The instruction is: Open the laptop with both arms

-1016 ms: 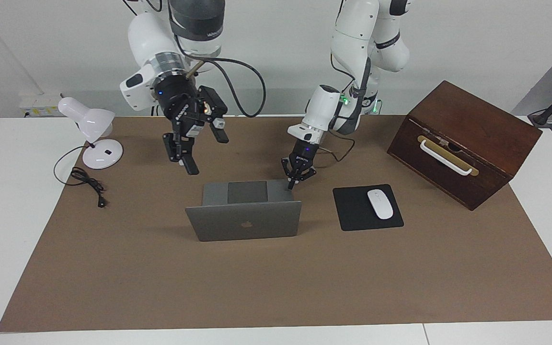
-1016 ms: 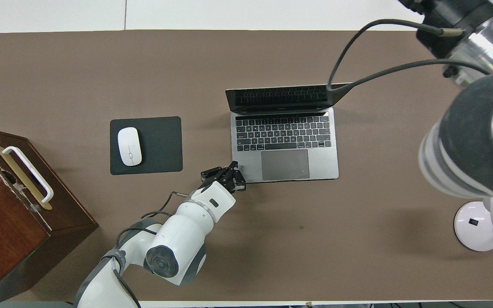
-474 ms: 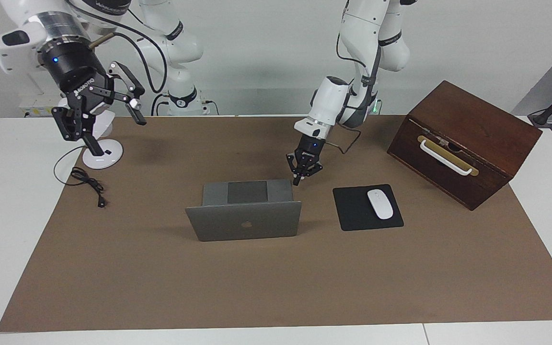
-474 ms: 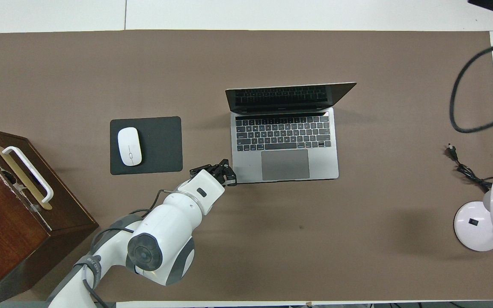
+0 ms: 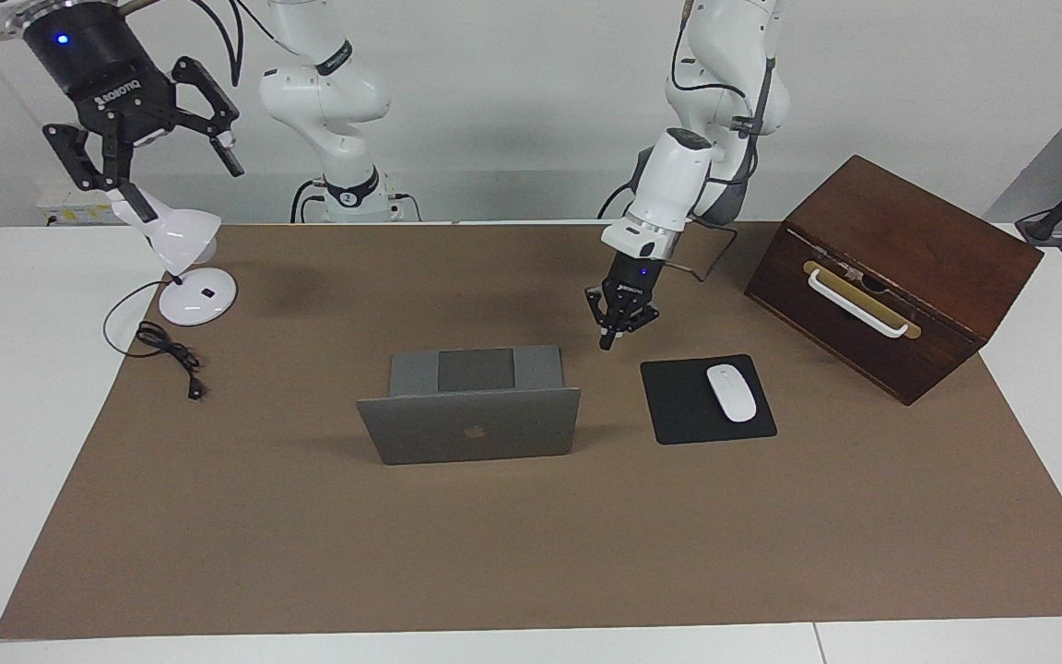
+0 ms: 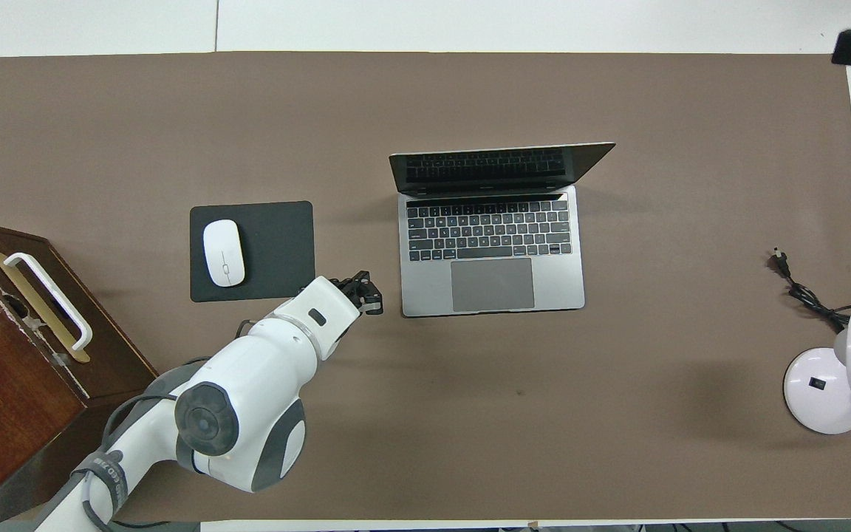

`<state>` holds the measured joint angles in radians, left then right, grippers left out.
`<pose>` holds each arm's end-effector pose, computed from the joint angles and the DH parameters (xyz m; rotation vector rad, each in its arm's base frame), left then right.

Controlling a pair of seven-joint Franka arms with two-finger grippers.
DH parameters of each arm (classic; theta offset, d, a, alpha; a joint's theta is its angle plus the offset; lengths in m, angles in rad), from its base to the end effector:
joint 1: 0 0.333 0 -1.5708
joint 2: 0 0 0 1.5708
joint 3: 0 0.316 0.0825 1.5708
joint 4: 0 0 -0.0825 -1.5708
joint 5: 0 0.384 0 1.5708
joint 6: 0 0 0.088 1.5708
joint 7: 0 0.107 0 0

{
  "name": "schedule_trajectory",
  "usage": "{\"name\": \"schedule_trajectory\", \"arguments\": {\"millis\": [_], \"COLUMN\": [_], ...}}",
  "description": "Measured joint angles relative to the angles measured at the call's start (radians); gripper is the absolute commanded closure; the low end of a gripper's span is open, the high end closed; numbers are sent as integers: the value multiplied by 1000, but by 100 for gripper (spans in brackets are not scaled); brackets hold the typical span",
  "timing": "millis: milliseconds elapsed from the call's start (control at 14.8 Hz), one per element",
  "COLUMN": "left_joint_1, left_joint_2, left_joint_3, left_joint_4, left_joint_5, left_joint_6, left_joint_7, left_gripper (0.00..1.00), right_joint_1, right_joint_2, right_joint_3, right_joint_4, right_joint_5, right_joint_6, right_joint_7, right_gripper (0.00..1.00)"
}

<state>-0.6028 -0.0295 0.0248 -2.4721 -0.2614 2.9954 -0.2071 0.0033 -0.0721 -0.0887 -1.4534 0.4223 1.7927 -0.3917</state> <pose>0.4394 -0.2646 0.3640 2.7514 -0.1691 0.6578 0.5440 -0.0142 0.7520 -2.7034 -0.4059 -0.6977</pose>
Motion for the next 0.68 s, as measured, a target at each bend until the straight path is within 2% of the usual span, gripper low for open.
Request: {"name": "schedule_trajectory", "arguments": {"millis": [135, 339, 677], "left_joint_1": [56, 156, 336], "left_joint_2": [-31, -94, -186], "left_joint_3": [1, 2, 3], "left_joint_4": [27, 135, 311], "left_joint_5": [0, 0, 41], "left_joint_6": [-112, -382, -763], "left_joint_7": [51, 117, 215], "left_gripper": [100, 100, 100], "right_joint_1": [0, 4, 4], "right_joint_2": [-5, -20, -65], "right_joint_3": [2, 18, 27], "right_joint_4": [15, 16, -38], "right_joint_5": [-81, -173, -220], "right_joint_6": [-93, -190, -311], "right_joint_7": [78, 277, 551], "right_gripper": [0, 0, 0]}}
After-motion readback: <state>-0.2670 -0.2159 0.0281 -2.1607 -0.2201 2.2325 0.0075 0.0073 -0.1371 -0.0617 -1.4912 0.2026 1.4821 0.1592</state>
